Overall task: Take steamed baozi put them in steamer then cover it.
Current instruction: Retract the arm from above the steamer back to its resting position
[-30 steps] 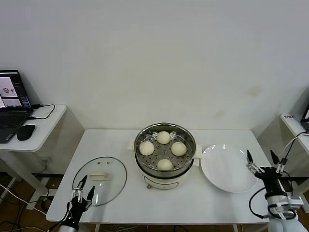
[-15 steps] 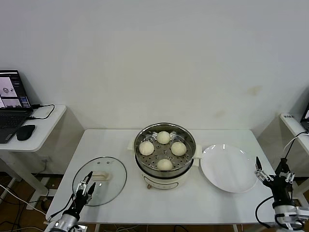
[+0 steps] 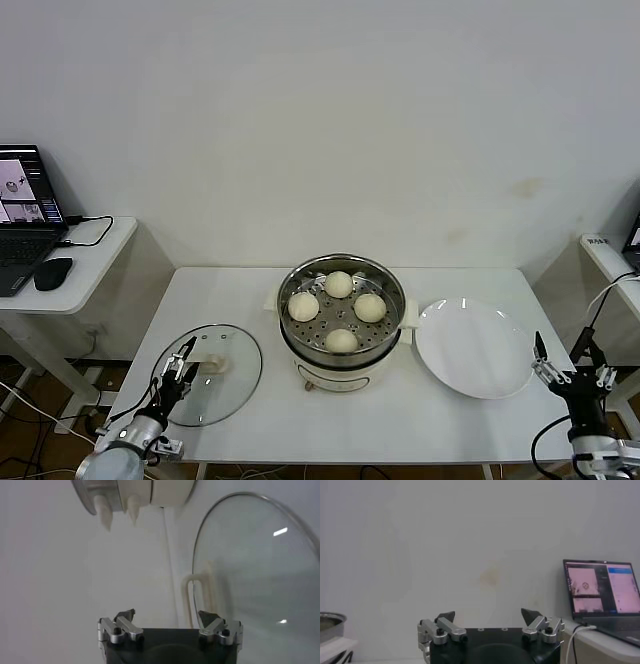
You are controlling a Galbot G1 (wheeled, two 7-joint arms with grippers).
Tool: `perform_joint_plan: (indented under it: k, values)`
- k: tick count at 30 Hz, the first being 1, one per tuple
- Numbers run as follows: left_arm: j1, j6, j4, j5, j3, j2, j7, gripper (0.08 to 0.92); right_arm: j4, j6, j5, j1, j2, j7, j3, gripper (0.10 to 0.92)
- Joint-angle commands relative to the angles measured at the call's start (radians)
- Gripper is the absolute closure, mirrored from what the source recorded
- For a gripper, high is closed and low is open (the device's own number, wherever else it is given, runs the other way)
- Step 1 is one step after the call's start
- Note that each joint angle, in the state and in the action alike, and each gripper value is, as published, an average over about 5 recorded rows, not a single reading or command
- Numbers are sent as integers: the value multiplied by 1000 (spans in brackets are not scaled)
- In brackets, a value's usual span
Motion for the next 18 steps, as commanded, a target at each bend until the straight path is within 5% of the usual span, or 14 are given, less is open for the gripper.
perform_joint_plan:
  k: [1, 18]
  values:
    - [-105, -1, 97, -20, 46, 10, 14, 177, 4, 1, -2, -8, 13, 0, 4, 203]
    - [-136, -2, 141, -105, 75, -9, 44, 198, -1, 2, -12, -8, 17, -3, -12, 203]
